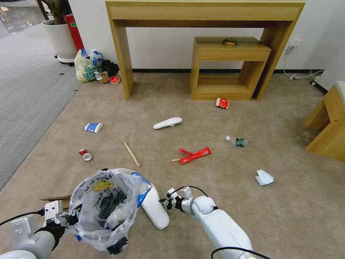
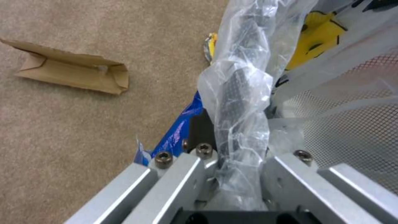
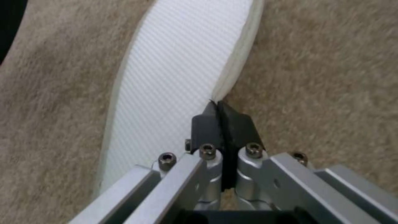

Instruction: Pick up the trash bin and place the garbage on the floor into it.

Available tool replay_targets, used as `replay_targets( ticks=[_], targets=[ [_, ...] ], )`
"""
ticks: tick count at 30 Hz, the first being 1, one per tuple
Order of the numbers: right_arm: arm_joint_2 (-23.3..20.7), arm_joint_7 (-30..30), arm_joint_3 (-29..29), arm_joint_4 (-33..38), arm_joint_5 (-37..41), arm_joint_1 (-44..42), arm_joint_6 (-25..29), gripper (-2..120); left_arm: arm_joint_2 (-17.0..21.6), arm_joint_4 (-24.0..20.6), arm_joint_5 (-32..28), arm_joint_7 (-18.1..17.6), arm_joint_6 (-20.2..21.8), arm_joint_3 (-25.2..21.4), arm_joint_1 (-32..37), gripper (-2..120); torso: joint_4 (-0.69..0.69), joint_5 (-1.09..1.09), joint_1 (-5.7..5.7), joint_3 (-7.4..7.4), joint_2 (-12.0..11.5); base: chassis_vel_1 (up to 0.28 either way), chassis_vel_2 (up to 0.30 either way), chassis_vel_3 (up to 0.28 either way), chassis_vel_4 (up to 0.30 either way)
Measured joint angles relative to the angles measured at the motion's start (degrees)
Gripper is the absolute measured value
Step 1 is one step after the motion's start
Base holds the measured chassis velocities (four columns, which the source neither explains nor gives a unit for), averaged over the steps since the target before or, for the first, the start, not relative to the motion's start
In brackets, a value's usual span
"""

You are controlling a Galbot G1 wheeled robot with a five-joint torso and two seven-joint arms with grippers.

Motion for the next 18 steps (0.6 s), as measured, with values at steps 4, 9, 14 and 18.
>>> replay_targets(
  ticks=[4, 9, 14, 18],
  targets=[
    [-0.73, 0.56, 0.33, 2.03, 0.86, -0.66, 0.0, 0, 0.02, 0.01, 0.02, 0.15, 0.0, -0.01, -0.05, 0, 0.0, 0.0, 0.0, 0.0, 0.0, 0.0, 0.0, 0.0, 0.0],
    [-1.68, 1.24, 1.54, 5.11, 1.84, -1.85, 0.09, 0, 0.16, 0.19, 0.02, 0.38, 0.0, -0.16, -0.15, 0, 0.0, 0.0, 0.0, 0.0, 0.0, 0.0, 0.0, 0.0, 0.0],
    [-2.49, 1.84, 5.87, 9.61, 1.12, -3.01, 1.65, 0, 0.16, 0.18, 0.02, 0.49, 0.0, -0.2, 0.03, 0, -0.01, 0.0, 0.0, 0.0, 0.0, 0.0, 0.0, 0.0, 0.0],
    [-3.08, 1.91, 7.66, 11.85, 0.61, -3.06, 2.74, 0, 0.36, 0.41, 0.09, 0.49, 0.0, -0.17, -0.13, 0, 0.0, 0.0, 0.0, 0.0, 0.0, 0.0, 0.0, 0.0, 0.0]
  ],
)
